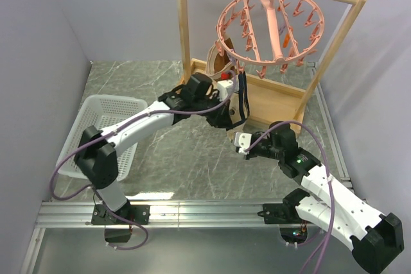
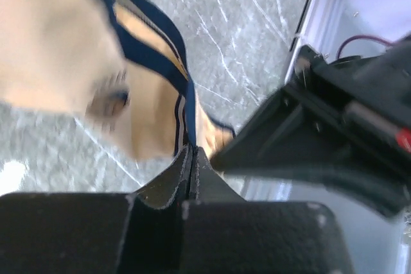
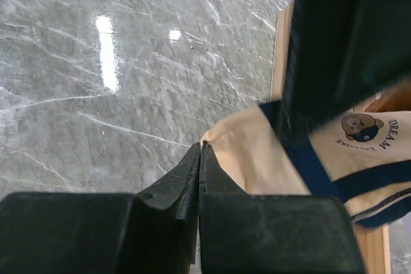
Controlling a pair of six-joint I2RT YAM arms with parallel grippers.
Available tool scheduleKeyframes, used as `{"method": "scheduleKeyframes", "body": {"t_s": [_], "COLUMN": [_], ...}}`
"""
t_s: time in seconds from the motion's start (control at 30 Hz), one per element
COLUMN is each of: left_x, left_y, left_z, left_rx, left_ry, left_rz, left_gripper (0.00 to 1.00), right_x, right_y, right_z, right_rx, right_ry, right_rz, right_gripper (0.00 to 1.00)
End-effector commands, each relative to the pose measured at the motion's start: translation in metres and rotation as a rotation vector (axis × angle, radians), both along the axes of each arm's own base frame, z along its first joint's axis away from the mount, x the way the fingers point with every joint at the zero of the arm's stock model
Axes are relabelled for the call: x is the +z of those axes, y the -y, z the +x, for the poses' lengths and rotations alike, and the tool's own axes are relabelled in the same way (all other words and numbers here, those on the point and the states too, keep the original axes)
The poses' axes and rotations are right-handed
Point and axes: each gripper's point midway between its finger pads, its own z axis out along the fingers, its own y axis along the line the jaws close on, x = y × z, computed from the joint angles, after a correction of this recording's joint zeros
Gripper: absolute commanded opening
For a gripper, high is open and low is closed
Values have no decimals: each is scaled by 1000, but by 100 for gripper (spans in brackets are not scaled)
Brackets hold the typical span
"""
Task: Clip the underwear to the hanger
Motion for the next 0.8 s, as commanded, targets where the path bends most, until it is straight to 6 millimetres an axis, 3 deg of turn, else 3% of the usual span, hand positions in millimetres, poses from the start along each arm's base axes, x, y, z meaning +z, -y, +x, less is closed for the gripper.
{"method": "scheduleKeyframes", "body": {"t_s": [0.0,0.03,0.1,0.2,0.23,0.37,0.5,0.6,0.77], "left_x": [67,61,55,25,3,-32,-58,-79,-89], "left_y": [-27,-39,-51,-66,-71,-67,-52,-49,-47], "left_z": [-2,6,-2,-11,-16,-12,14,21,19], "left_rx": [43,87,92,84,86,101,132,141,149], "left_ry": [75,41,14,-9,-40,-143,-205,-257,-250], "left_rz": [-185,-204,-191,-94,-49,22,80,136,129], "left_gripper": [0,0,0,0,0,0,0,0,0], "right_x": [26,25,24,24,25,25,25,25,21], "right_y": [-2,-2,0,1,1,1,-1,0,1], "right_z": [3,2,3,2,2,1,3,4,2], "right_rx": [-10,-12,-25,-39,-45,-48,-47,-44,-47], "right_ry": [49,44,41,34,28,17,13,18,9], "right_rz": [39,39,43,50,59,70,71,60,52], "right_gripper": [0,0,0,0,0,0,0,0,0]}}
